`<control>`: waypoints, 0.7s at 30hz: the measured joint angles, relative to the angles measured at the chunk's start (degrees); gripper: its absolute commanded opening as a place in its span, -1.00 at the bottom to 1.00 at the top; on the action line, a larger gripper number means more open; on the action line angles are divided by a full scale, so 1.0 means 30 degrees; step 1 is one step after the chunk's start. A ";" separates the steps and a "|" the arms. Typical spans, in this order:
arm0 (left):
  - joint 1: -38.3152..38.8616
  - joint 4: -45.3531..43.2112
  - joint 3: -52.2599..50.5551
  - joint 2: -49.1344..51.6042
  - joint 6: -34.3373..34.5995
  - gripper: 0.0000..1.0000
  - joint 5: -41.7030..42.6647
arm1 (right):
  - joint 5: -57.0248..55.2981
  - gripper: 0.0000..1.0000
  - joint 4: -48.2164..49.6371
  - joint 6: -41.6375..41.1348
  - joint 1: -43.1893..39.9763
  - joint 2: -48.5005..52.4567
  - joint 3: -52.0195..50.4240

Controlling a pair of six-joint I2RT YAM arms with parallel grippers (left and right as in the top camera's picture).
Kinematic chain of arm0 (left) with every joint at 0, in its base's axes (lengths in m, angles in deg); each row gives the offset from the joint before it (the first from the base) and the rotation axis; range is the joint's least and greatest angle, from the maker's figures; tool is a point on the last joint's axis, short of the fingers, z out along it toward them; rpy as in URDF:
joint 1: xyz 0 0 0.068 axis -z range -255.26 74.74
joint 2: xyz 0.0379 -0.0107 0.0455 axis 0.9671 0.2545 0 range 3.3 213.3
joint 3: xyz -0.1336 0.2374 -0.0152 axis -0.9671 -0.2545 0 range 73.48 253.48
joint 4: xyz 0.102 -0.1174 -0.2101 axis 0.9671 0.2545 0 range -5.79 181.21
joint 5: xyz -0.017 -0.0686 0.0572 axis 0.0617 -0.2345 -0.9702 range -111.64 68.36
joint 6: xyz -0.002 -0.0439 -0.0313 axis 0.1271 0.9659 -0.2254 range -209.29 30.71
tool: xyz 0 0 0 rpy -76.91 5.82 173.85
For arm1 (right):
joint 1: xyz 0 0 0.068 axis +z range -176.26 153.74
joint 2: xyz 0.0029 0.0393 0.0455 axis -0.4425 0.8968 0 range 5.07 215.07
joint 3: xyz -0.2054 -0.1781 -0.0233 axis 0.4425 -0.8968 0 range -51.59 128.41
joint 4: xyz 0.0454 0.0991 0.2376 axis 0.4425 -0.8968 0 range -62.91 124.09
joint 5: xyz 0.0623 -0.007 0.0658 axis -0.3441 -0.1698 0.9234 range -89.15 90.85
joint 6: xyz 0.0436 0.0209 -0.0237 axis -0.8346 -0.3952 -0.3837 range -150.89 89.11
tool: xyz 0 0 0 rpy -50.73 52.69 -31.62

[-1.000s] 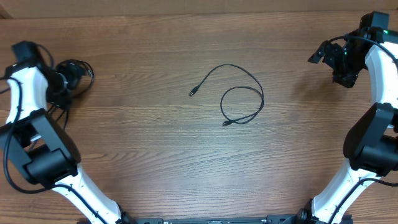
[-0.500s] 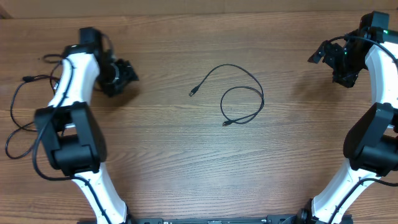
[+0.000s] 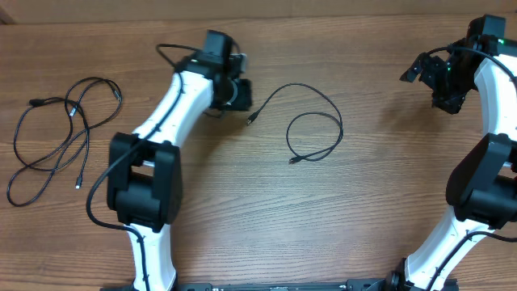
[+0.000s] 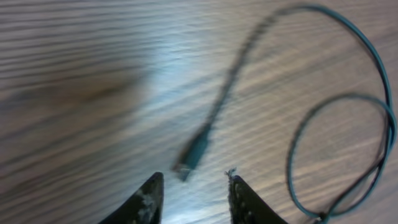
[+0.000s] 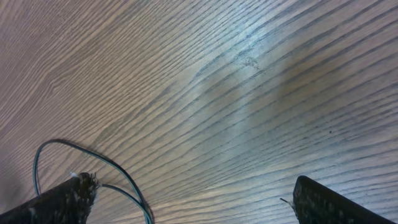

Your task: Untangle cables

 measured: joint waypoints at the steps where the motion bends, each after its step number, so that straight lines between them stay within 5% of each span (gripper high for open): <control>1: 0.0466 -0.0219 0.0000 0.0007 -0.0036 -0.11 -0.0474 | 0.0000 1.00 -0.0029 0.0000 0.0007 0.0000 0.0000; 10: 0.3228 -0.1435 0.0000 0.0007 -0.0393 -0.06 -0.4350 | 0.0000 1.00 -0.0022 0.0007 0.0007 0.0000 0.0000; 21: 0.3279 -0.2229 0.0000 0.1086 -0.0452 -0.10 -0.6207 | 0.0000 1.00 -0.0022 -0.0007 0.0007 0.0000 0.0000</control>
